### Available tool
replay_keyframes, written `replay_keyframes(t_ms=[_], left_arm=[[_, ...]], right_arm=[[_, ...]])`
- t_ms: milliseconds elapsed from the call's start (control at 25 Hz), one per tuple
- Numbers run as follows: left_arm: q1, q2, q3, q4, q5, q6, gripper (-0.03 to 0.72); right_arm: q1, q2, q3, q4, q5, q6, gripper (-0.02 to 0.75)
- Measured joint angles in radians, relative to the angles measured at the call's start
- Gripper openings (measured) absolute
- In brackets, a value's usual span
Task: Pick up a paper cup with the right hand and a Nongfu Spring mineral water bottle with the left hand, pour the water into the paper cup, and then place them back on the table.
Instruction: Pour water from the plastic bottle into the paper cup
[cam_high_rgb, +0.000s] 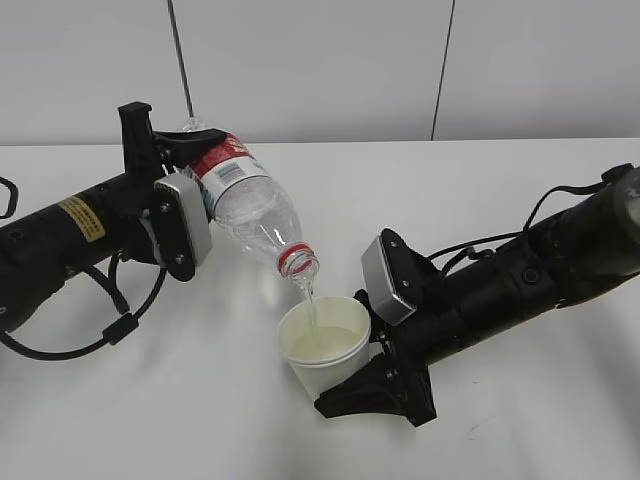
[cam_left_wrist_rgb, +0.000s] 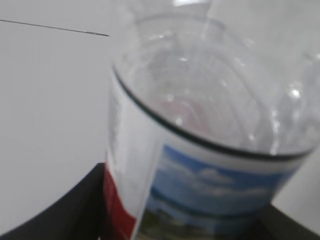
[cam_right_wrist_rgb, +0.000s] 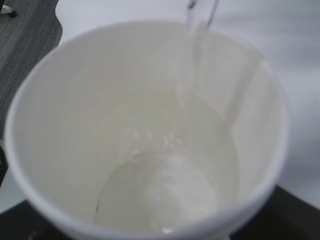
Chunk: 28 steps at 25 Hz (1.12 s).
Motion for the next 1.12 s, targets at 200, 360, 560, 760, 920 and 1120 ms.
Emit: replay_keyframes(t_ms=[200, 360, 560, 760, 920, 1120], left_arm=[[0.0, 0.0, 0.0, 0.002, 0.0, 0.001, 0.386], [0.0, 0.0, 0.0, 0.002, 0.0, 0.001, 0.386], [0.0, 0.0, 0.0, 0.003, 0.0, 0.001, 0.386], [-0.003, 0.0, 0.0, 0.007, -0.001, 0.001, 0.386], [-0.004, 0.0, 0.0, 0.009, -0.002, 0.001, 0.386], [-0.004, 0.0, 0.0, 0.008, -0.005, -0.079, 0.386]], right_arm=[[0.0, 0.0, 0.0, -0.001, 0.0, 0.0, 0.51], [0.0, 0.001, 0.0, -0.002, 0.0, 0.0, 0.51], [0.0, 0.003, 0.0, -0.002, 0.002, 0.0, 0.51], [0.0, 0.002, 0.0, 0.017, 0.002, -0.035, 0.51], [0.0, 0.002, 0.0, 0.078, -0.014, -0.093, 0.51], [0.0, 0.002, 0.0, 0.118, -0.027, -0.126, 0.51]])
